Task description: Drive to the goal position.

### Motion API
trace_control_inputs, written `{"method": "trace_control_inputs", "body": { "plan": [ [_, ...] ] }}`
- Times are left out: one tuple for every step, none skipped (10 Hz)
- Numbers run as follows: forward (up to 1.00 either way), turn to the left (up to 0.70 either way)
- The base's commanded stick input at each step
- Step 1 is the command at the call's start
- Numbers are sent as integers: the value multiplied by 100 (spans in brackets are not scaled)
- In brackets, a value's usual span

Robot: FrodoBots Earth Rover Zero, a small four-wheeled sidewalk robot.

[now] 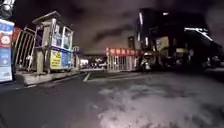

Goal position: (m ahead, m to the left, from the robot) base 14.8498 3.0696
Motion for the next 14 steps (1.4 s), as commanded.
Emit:
{"method": "trace_control_inputs", "body": {
  "plan": [
    [45,0],
    [45,0],
    [45,0],
    [45,0],
    [45,0],
    [45,0],
    [45,0],
    [45,0],
    [45,0],
    [45,0],
    [45,0],
    [45,0],
    [45,0],
    [45,0]
  ]
}}
